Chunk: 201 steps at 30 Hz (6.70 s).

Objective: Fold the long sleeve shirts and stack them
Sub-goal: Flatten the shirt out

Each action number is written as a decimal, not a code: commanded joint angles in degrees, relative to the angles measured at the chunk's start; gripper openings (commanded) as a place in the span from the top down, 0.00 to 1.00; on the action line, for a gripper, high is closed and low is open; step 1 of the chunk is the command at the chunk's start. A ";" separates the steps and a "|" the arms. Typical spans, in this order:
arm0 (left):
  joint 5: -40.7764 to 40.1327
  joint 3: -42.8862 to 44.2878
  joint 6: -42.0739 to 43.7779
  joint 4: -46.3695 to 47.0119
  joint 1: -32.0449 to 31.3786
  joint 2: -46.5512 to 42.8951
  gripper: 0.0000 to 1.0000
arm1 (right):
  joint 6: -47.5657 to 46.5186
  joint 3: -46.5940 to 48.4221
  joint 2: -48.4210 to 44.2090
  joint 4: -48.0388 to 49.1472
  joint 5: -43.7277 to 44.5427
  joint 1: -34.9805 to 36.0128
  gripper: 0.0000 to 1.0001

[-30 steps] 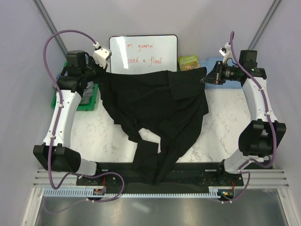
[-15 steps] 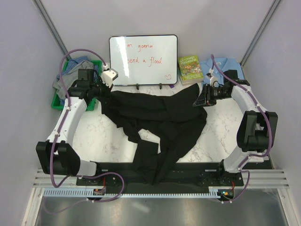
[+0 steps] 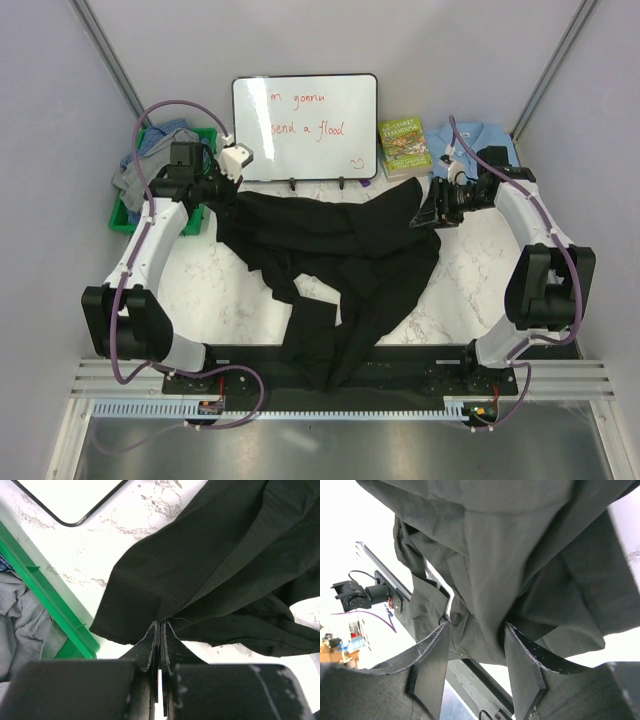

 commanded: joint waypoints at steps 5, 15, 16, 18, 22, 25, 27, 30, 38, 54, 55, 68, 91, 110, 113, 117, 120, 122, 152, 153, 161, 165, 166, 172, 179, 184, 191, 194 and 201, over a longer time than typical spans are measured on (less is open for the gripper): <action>0.18 2.58 2.10 0.64 0.37 0.01 0.98 | 2.72 0.91 -1.46 -0.38 -2.35 0.69 0.48; -0.17 2.50 2.02 0.55 0.37 0.01 0.98 | 5.97 0.11 4.24 3.40 -3.23 1.83 0.51; -0.08 2.41 1.93 0.47 0.37 -0.07 0.98 | 6.32 0.20 4.60 4.10 -3.67 1.92 0.55; -0.26 2.23 2.02 0.38 0.37 -0.25 0.98 | 7.55 0.37 5.30 5.24 -4.89 2.01 0.58; -0.52 2.32 1.84 0.20 0.37 -0.16 0.98 | 9.84 1.86 5.39 9.11 -10.77 2.28 0.84; -0.96 3.81 1.05 0.11 0.45 0.01 0.98 | 6.77 5.46 3.73 6.58 -13.42 1.05 0.92; -0.61 5.99 0.00 0.11 0.54 0.19 0.98 | 5.10 8.19 1.89 4.99 -15.44 -1.05 0.94; 0.01 9.68 -1.67 -0.24 0.63 0.71 0.98 | 4.04 12.14 -0.31 3.06 -18.78 -3.69 0.93; 0.71 17.78 -3.52 -0.85 1.07 -0.07 0.98 | 5.00 18.21 -7.51 2.61 -19.23 -6.42 1.00; 7.65 27.81 -2.47 -0.15 0.89 -14.90 0.98 | 25.67 35.70 -26.06 28.36 -0.35 -15.13 1.00; 8.70 27.81 -2.47 -0.06 0.89 -16.32 0.98 | 24.27 37.10 -27.55 28.19 1.50 -15.13 1.00; 2.91 24.83 -3.52 5.38 0.98 -43.02 0.98 | 12.48 55.73 -43.65 29.06 35.87 -14.95 1.00; 10.04 -17.26 1.75 19.52 0.89 -27.78 0.98 | 1.69 2.94 -28.39 41.47 9.40 -9.87 1.00; 5.28 3.72 5.01 26.58 0.54 19.52 0.98 | 5.58 27.70 12.86 25.40 22.44 9.04 0.99; 4.49 6.62 3.34 23.25 0.37 20.93 0.95 | 9.92 27.27 13.65 24.85 23.48 9.04 0.65; -0.41 9.96 -0.96 18.93 0.37 21.98 0.75 | 8.18 33.20 20.48 23.28 29.46 6.42 0.20; -5.32 10.32 -3.33 15.59 0.54 20.15 0.61 | 4.24 43.83 26.64 13.63 28.06 0.97 0.15; -4.92 10.49 -5.45 12.52 1.86 17.43 0.56 | 1.16 45.02 26.67 5.74 22.56 -3.25 0.16; -8.50 -7.62 3.86 -3.58 -0.78 23.29 0.74 | -34.89 -9.75 14.43 8.58 51.07 13.79 0.74; -9.21 -5.26 3.78 -3.40 0.44 25.39 0.75 | -34.98 -8.69 15.32 8.85 54.13 13.01 0.74; -3.90 5.22 4.74 -5.06 1.77 27.88 0.73 | -37.96 4.05 15.87 3.86 55.58 9.31 0.71; 2.63 1.63 8.16 -10.16 -0.42 20.86 0.67 | -40.60 3.80 8.40 -6.15 44.36 11.14 0.64; 3.34 0.66 8.78 -10.08 -0.60 19.36 0.66 | -39.83 2.76 5.95 -7.57 41.97 11.94 0.62; 2.65 0.65 8.52 -9.21 -0.69 21.36 0.65 | -32.97 0.81 9.85 -4.34 40.01 18.80 0.61; -1.13 -7.67 10.63 -6.65 -1.12 21.64 0.69 | -36.38 -6.12 13.84 -1.60 44.66 19.41 0.62; -4.82 -22.42 13.52 -6.65 -4.90 13.30 0.69 | -41.66 -15.16 7.44 -8.19 44.32 19.41 0.64; -2.02 -26.34 15.11 -11.48 -7.37 3.80 0.67 | -48.08 -10.46 0.03 -20.75 35.72 19.42 0.51; 1.76 -18.53 13.45 -12.72 -6.23 4.31 0.62 | -44.40 2.27 4.15 -22.35 29.04 15.66 0.46; 6.77 -0.07 6.07 -10.79 -2.10 12.31 0.48 | -26.91 36.69 26.01 -16.38 27.70 4.66 0.33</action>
